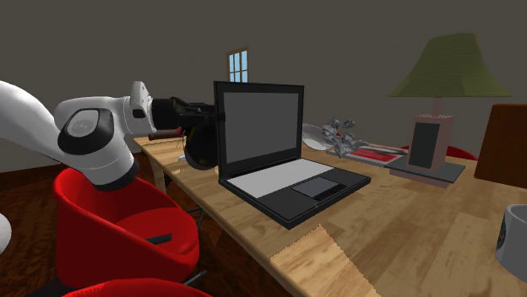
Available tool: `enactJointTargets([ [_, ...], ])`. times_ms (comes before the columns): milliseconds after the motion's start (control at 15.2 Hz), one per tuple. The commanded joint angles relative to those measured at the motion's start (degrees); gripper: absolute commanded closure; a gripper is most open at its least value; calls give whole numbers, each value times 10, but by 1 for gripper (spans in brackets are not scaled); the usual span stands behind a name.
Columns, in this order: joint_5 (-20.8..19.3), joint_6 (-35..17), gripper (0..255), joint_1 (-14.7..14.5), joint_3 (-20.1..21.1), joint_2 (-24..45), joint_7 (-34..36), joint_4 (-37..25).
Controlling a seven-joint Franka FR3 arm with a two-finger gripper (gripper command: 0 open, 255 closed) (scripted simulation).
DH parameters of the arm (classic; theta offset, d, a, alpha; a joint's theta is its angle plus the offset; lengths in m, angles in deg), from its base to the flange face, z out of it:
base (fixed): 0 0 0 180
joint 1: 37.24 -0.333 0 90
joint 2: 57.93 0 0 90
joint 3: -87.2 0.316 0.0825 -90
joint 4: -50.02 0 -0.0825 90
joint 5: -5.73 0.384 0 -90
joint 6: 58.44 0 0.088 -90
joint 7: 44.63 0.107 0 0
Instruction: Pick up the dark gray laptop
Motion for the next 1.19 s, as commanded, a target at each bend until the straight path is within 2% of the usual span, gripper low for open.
enactJointTargets([
  [0, 13, -17, 0, 12, 21, -9, 7, 12],
  [132, 13, -17, 0, 12, 21, -9, 7, 12],
  [198, 14, -18, 255, 13, 22, -9, 7, 13],
  [792, 13, -17, 255, 12, 21, -9, 7, 12],
  [1122, -14, 17, 255, -16, -25, 7, -7, -10],
])
